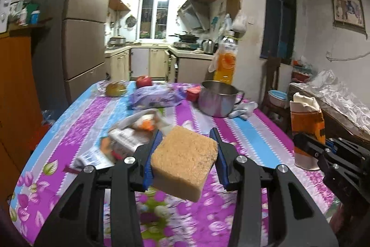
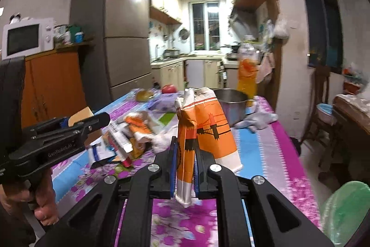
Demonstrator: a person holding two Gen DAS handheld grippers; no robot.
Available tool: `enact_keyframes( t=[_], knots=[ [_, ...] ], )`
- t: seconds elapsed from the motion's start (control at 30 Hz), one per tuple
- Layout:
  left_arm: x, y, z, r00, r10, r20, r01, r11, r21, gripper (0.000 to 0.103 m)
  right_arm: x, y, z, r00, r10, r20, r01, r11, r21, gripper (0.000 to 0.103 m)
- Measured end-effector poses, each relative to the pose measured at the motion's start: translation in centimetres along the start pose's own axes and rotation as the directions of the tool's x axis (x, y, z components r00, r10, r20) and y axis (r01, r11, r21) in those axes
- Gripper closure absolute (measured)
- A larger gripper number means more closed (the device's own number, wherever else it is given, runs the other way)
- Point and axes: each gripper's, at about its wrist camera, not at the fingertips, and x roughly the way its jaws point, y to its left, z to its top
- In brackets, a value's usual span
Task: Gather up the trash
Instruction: 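Carry the sponge toward the green bin while the right gripper drops the wrapper into it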
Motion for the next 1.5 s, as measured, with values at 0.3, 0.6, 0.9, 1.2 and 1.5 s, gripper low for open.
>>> enact_keyframes(
  t=[0.3,0.6,0.9,1.2,1.5],
  knots=[
    [2.2,-8.8,2.1,0.988,-0.156,-0.015,0.156,0.985,0.069,0.062,-5.7,-8.1,2.0,0.979,-0.201,0.025,0.199,0.978,0.054,0.091],
    [4.7,-19.7,2.2,0.939,-0.335,-0.077,0.344,0.926,0.156,0.062,-11.3,-19.3,1.3,0.939,-0.340,-0.048,0.343,0.930,0.133,0.099],
    [7.8,-21.0,-1.0,0.926,-0.329,-0.186,0.355,0.925,0.131,0.062,-15.9,-30.6,-7.1,0.905,-0.394,-0.160,0.425,0.850,0.311,0.063],
    [6.1,-17.1,-1.8,0.939,-0.293,-0.180,0.315,0.942,0.111,0.059,-11.5,-24.8,-6.7,0.969,-0.219,-0.116,0.241,0.939,0.244,0.031],
    [5.0,-2.3,-2.7,0.981,-0.045,-0.188,0.040,0.999,-0.026,0.059,1.5,-11.6,-1.9,0.983,0.128,-0.133,-0.114,0.988,0.105,0.031]
  ],
)
